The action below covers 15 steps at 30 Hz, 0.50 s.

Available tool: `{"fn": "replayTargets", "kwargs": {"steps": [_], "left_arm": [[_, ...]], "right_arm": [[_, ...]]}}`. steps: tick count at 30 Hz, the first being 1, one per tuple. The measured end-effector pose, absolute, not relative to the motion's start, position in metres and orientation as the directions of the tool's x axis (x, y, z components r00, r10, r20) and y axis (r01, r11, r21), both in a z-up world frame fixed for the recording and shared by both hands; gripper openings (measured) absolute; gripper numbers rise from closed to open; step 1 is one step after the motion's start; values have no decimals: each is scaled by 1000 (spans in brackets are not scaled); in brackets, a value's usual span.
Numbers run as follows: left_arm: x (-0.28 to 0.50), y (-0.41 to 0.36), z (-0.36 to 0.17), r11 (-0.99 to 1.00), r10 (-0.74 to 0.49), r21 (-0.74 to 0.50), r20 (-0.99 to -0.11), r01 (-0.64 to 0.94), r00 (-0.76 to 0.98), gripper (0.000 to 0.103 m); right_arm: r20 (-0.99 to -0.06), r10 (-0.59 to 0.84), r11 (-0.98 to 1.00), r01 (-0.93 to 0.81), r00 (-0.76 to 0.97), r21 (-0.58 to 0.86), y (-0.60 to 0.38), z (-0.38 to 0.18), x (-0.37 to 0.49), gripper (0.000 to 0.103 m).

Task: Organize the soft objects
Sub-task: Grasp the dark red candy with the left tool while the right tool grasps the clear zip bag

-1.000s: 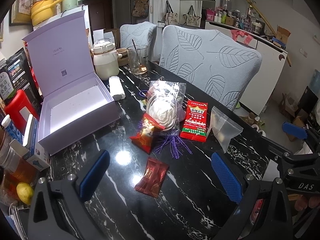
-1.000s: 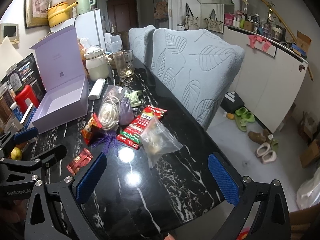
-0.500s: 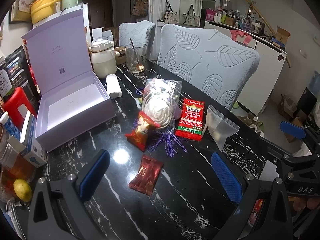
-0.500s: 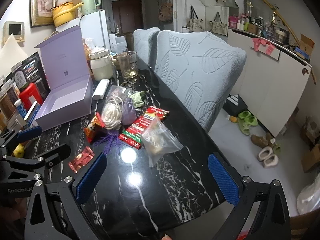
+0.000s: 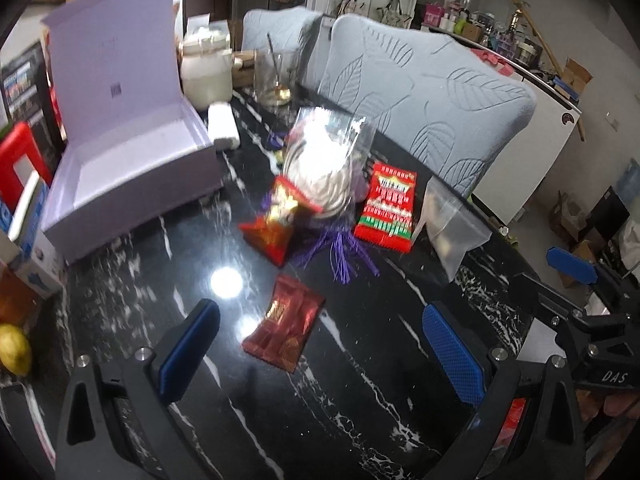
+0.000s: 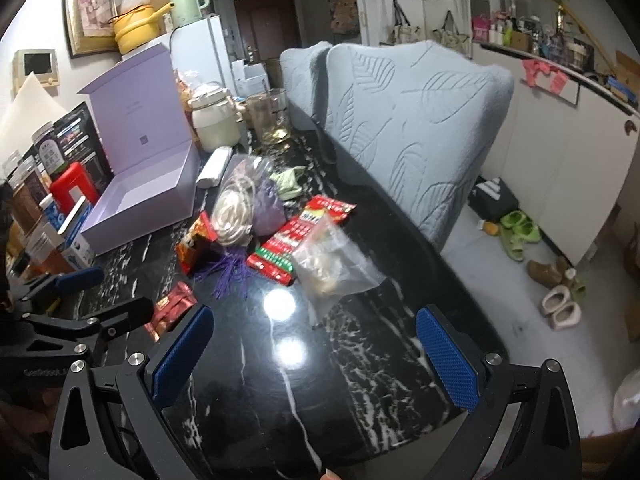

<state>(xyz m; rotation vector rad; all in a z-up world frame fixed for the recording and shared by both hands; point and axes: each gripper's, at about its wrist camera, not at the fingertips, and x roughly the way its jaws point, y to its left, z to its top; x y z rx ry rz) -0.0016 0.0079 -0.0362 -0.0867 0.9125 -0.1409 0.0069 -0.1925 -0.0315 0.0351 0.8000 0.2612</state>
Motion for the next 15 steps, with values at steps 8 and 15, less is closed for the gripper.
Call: {"fn": "replayTargets", "kwargs": {"steps": [8, 15], "left_arm": [[6, 16, -68, 984, -176, -168, -813, 65, 554, 94], [18, 22, -90, 981, -190, -189, -838, 55, 512, 81]], "right_arm": [[-728, 300, 950, -264, 617, 167, -187, -58, 15, 103], [-744, 320, 944, -269, 586, 193, -190, -71, 28, 103]]}}
